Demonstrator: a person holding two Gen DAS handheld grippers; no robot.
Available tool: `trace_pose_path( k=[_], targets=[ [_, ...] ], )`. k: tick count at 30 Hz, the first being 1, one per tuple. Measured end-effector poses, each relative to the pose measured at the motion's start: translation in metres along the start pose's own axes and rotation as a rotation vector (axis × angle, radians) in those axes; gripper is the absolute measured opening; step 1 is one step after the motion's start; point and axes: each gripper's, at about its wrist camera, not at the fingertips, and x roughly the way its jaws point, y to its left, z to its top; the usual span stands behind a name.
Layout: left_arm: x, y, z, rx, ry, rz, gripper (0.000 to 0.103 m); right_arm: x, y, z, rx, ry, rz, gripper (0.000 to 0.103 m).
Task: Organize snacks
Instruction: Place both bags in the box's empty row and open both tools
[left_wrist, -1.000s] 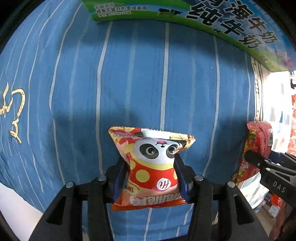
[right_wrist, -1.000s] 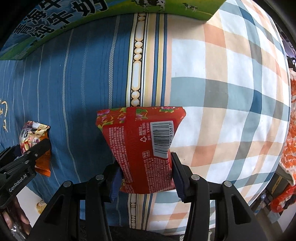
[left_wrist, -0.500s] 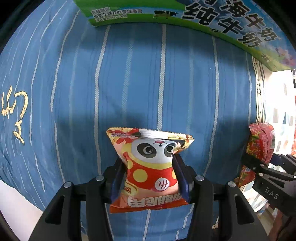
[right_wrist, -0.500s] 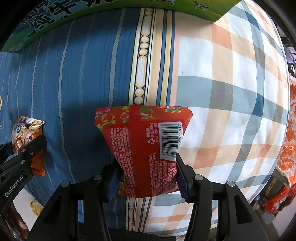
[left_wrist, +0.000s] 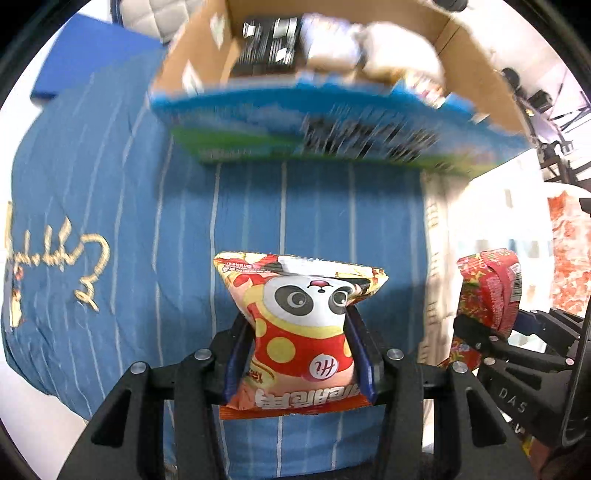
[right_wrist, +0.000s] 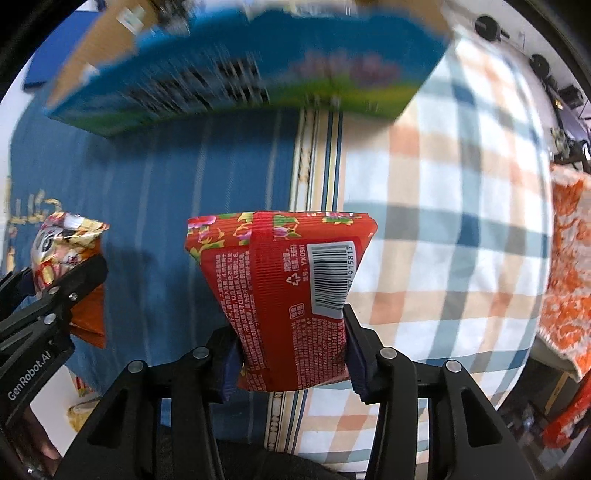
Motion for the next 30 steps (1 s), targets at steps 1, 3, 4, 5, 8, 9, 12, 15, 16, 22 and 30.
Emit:
trace_pose_path(
  k=[1, 3, 4, 5, 8, 9, 12, 15, 16, 22, 30],
  targets=[
    [-0.013, -0.003, 0.001, 0.006, -0.025, -0.006, 0.046, -0.013, 0.001, 0.000, -0.003, -0.026, 0.008, 0.049],
    [-0.032, -0.006, 0.004, 0.010, -0.061, -0.015, 0.046, -0.033, 0.001, -0.001, -0.003, -0.060, 0.022, 0.049],
    [-0.046, -0.008, 0.005, 0.016, -0.089, -0.018, 0.046, -0.047, 0.002, 0.000, -0.005, -0.086, 0.032, 0.049],
    [-0.055, -0.008, 0.006, 0.018, -0.107, -0.018, 0.046, -0.056, 0.002, -0.002, -0.007, -0.104, 0.037, 0.049],
    [-0.085, -0.008, 0.008, 0.022, -0.174, -0.024, 0.046, -0.082, -0.001, -0.002, -0.016, -0.156, 0.040, 0.049],
    [-0.091, -0.007, 0.013, 0.020, -0.188, -0.028, 0.046, -0.092, -0.001, -0.001, -0.018, -0.172, 0.042, 0.049],
    [-0.115, -0.007, 0.020, 0.019, -0.237, -0.038, 0.046, -0.113, -0.004, 0.000, -0.022, -0.208, 0.040, 0.049],
    [-0.128, -0.006, 0.025, 0.015, -0.269, -0.048, 0.046, -0.135, -0.009, -0.011, -0.024, -0.242, 0.039, 0.049],
    [-0.132, -0.006, 0.026, 0.011, -0.293, -0.031, 0.046, -0.141, -0.010, -0.011, -0.025, -0.252, 0.036, 0.049],
    [-0.153, -0.007, 0.034, 0.021, -0.341, -0.032, 0.046, -0.157, -0.021, -0.002, -0.005, -0.296, 0.056, 0.049],
    [-0.156, 0.000, 0.063, 0.010, -0.343, -0.040, 0.046, -0.170, -0.017, 0.022, 0.007, -0.321, 0.107, 0.049]
  ],
)
